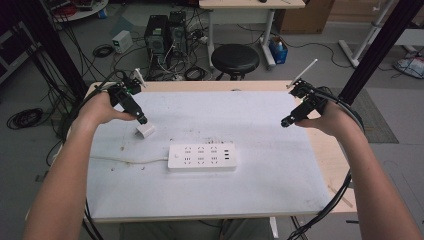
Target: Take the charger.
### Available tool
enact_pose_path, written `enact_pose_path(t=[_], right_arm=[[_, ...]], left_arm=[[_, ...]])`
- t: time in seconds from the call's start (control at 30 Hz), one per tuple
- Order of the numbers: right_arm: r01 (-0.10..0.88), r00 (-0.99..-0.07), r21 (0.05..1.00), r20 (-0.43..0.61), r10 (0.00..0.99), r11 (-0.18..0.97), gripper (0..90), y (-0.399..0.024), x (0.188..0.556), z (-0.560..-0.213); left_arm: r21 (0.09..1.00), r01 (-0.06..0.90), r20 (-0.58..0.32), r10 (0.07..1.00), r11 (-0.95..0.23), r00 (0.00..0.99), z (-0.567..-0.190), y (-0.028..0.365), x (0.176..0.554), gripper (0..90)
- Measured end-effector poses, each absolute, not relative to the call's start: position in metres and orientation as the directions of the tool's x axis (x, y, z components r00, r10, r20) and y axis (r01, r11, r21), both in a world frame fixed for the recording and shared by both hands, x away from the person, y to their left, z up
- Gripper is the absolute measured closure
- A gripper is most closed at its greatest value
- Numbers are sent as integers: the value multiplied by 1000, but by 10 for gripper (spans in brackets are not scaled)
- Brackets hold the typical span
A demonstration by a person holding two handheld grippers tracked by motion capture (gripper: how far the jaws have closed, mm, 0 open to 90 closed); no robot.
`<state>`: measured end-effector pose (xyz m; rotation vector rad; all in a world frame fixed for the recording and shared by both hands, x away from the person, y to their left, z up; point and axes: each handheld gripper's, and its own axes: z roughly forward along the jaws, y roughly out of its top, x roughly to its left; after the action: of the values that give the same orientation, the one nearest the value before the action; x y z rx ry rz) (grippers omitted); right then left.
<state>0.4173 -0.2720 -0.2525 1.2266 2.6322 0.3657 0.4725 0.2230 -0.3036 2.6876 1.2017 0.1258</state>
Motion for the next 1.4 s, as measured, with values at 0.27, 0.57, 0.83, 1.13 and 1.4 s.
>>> enact_pose_path(t=[0.27, 0.57, 0.83, 1.13, 1.4], right_arm=[[711, -638, 307, -95, 764, 632, 121, -267, 416, -257], [698, -648, 313, -104, 754, 644, 121, -266, 410, -258], [701, -644, 317, -106, 758, 639, 121, -269, 410, -259], [699, -647, 310, -106, 755, 644, 121, -268, 410, -263], [696, -649, 312, -113, 753, 647, 121, -269, 408, -263]], left_arm=[[150, 726, -6, 734, -671, 679, -343, 224, 489, 178], [106, 724, -1, 728, -682, 686, -378, 223, 504, 238], [72, 721, 10, 724, -689, 690, -394, 221, 511, 300], [56, 729, 18, 731, -682, 682, -407, 220, 513, 382], [54, 725, 42, 727, -687, 685, -407, 219, 513, 424]])
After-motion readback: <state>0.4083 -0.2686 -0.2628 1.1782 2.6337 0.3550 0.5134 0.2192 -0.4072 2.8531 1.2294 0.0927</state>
